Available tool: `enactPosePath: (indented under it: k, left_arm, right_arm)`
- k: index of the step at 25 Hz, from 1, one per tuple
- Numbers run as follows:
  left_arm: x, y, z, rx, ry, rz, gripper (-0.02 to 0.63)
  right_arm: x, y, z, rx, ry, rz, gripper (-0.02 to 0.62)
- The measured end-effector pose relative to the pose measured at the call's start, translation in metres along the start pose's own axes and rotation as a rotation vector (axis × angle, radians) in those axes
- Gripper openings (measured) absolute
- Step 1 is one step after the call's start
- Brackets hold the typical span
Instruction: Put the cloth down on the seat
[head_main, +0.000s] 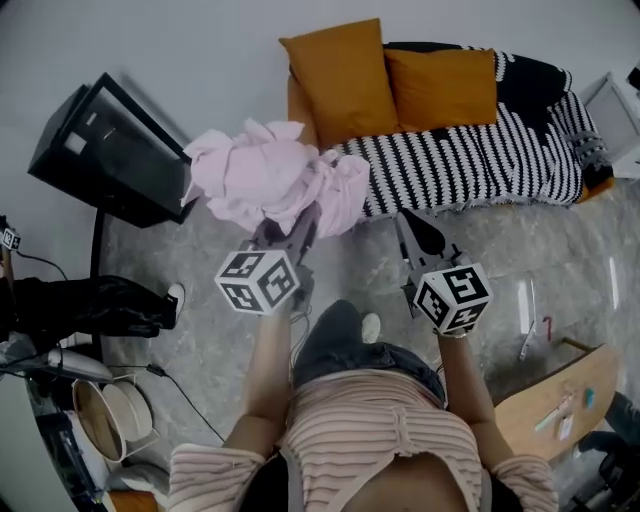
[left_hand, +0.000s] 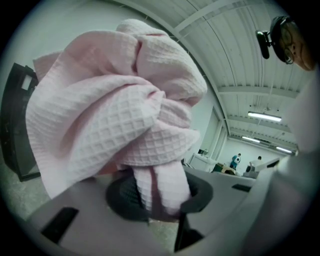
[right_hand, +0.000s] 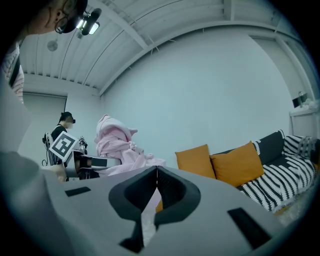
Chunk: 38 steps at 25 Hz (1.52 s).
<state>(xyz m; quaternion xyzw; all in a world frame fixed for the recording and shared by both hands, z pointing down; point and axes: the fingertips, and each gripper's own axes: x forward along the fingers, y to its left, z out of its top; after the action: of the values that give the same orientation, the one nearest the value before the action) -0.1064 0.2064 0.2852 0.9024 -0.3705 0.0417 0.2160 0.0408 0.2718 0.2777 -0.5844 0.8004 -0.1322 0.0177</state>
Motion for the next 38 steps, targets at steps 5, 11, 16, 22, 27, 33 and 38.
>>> enactPosePath:
  k: [5,11,16,22,27,33,38]
  left_arm:
    - [0.008,0.002,0.012,-0.006,-0.016,0.005,0.115]
    - [0.031,0.014,0.026,-0.013,-0.025,0.016,0.115]
    - [0.068,0.023,0.040,-0.017,-0.007,0.017,0.115]
    - [0.079,0.041,0.032,-0.011,-0.011,-0.003,0.115]
    - [0.124,0.073,0.039,-0.028,0.003,-0.006,0.115]
    - [0.184,0.114,0.064,-0.057,0.054,0.002,0.115]
    - [0.223,0.144,0.073,-0.080,0.087,-0.008,0.115]
  right_arm:
    - [0.004,-0.010,0.006,-0.001,0.003,-0.015,0.009]
    - [0.019,-0.033,0.016,0.008,-0.003,-0.039,0.009]
    - [0.045,-0.058,0.024,0.022,0.022,-0.046,0.008]
    - [0.062,-0.057,0.009,0.011,0.020,-0.054,0.009]
    - [0.107,-0.082,0.007,0.015,0.038,-0.066,0.009]
    - [0.181,-0.113,0.023,0.027,0.092,-0.065,0.009]
    - [0.232,-0.131,0.030,0.025,0.110,-0.066,0.009]
